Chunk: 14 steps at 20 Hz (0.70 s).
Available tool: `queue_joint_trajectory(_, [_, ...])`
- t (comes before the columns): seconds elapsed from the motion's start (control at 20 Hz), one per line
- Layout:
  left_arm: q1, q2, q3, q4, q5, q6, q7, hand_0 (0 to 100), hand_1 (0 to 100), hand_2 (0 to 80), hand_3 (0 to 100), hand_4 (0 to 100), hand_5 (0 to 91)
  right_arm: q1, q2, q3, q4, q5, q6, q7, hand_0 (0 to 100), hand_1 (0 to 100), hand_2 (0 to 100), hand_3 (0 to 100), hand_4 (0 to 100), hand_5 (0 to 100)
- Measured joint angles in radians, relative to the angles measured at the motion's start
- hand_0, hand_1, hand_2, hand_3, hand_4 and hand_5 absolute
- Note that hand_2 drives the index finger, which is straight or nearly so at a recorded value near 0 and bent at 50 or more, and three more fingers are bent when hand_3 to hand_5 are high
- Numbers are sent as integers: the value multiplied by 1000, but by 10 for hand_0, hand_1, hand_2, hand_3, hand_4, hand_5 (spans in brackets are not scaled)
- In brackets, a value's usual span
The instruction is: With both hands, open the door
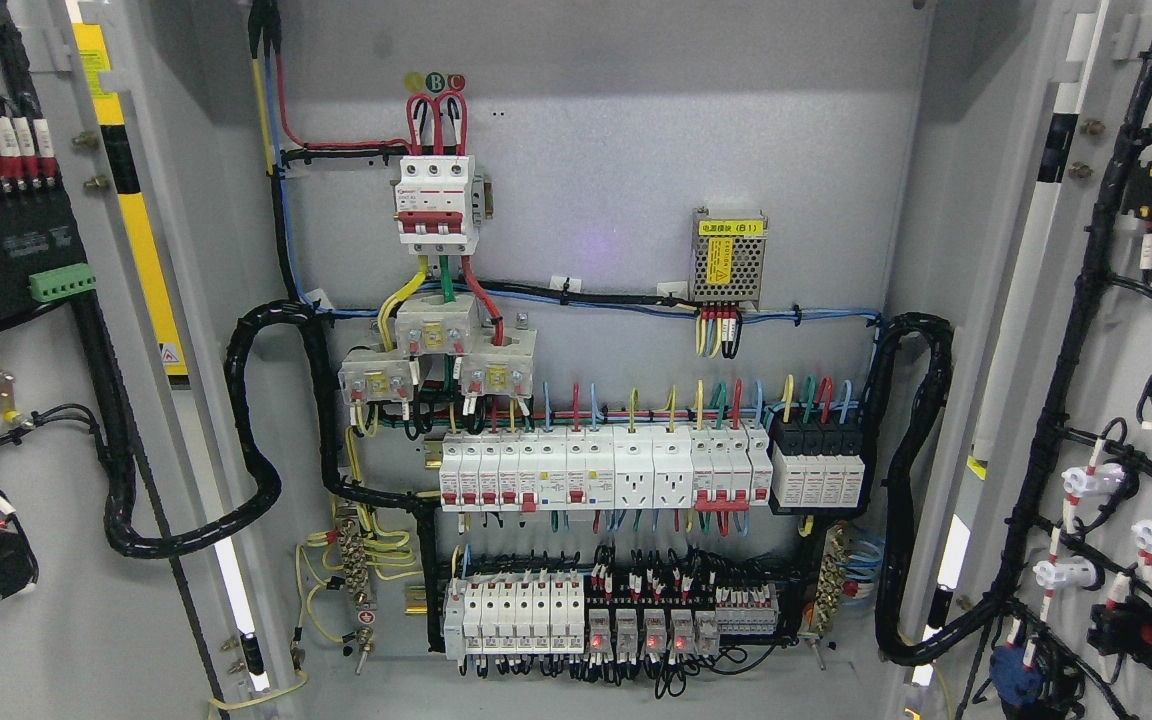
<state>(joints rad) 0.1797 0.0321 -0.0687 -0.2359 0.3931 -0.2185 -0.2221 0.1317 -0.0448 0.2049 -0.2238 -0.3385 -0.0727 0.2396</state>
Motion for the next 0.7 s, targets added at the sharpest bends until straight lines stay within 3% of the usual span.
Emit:
queue_joint_trajectory(0.2, [-11, -10, -7, 71, -22, 36, 20, 120, 556, 0, 0, 0, 0, -24, 13, 10, 44, 22, 57, -30, 0, 500, 40, 0, 0, 0])
queue_joint_trajectory(0.45, [-27, -18, -12, 131, -38, 50, 83, 120, 556, 0, 0, 0, 0, -41, 25, 19, 80, 59, 73, -57, 0, 500, 40, 0, 0, 0])
queue_joint_trajectory(0.7, [-40, -23, -16, 170, -64, 56, 102, 120, 556, 0, 0, 0, 0, -56, 32, 24, 102, 74, 75, -100, 0, 500, 40, 0, 0, 0])
